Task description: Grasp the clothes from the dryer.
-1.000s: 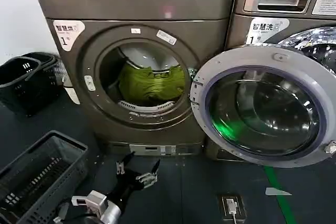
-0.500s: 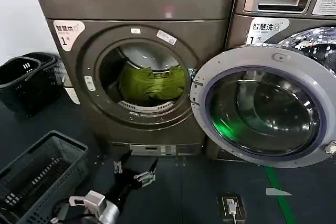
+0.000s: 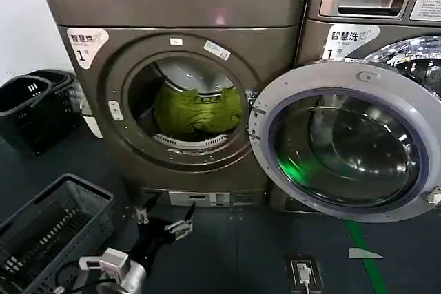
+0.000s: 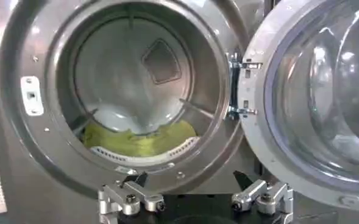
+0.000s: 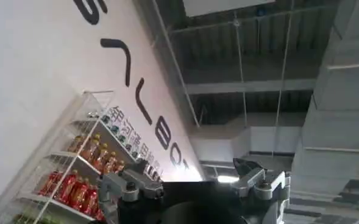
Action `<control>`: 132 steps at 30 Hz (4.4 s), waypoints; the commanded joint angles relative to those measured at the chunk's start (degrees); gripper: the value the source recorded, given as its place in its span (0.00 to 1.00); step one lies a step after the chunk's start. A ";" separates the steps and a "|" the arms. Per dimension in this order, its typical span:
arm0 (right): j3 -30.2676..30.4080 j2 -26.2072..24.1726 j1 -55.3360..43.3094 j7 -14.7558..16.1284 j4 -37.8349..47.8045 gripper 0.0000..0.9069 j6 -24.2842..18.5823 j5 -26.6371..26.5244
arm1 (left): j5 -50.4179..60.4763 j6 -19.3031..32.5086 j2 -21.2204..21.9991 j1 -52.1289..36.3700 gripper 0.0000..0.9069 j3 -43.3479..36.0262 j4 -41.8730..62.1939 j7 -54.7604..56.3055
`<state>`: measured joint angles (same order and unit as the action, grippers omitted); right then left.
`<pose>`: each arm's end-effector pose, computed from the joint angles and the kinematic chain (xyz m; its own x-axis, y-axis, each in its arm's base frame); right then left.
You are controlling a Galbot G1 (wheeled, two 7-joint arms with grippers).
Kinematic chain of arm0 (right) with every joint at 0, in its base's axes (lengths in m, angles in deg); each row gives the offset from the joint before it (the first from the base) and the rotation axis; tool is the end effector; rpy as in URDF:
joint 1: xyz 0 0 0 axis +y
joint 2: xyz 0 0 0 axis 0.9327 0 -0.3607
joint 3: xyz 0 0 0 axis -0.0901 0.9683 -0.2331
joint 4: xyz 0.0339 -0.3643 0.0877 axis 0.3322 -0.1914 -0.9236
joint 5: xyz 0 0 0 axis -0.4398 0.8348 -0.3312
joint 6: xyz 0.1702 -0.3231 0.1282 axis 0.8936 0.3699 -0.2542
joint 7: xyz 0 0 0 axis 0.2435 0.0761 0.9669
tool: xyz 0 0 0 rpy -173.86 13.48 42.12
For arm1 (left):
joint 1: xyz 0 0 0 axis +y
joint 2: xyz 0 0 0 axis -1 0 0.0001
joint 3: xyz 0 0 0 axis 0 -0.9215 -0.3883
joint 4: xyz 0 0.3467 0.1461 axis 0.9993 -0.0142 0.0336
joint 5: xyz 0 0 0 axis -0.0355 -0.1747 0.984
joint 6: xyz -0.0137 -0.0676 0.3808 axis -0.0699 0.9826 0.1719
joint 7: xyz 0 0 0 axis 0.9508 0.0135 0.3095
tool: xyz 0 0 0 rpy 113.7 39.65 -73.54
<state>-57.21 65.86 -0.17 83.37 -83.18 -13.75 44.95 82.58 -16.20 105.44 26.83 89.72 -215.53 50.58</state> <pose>-0.0375 -0.4594 0.0333 -0.3888 0.6323 -0.6701 0.9207 0.2941 -0.2567 0.1910 0.0194 -0.1924 -0.9677 0.1663 0.1894 0.1799 0.9820 0.0569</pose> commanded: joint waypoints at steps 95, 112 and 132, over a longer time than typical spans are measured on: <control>0.11 0.67 -0.45 0.57 -2.90 1.00 0.01 -3.40 | 2.09 1.70 0.24 -0.80 1.00 -1.79 1.69 1.55; -0.88 0.73 -0.15 0.30 -3.56 1.00 0.57 -3.13 | 3.51 1.47 0.27 -0.85 1.00 -1.38 0.82 0.20; -6.07 2.45 3.22 -4.06 -7.72 1.00 3.50 4.10 | 49.12 15.20 -4.30 -28.69 1.00 -4.43 21.91 -24.81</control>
<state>-61.50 67.99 1.74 81.85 -89.74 -11.22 44.22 112.12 -6.84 102.39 14.55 89.69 -206.13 39.15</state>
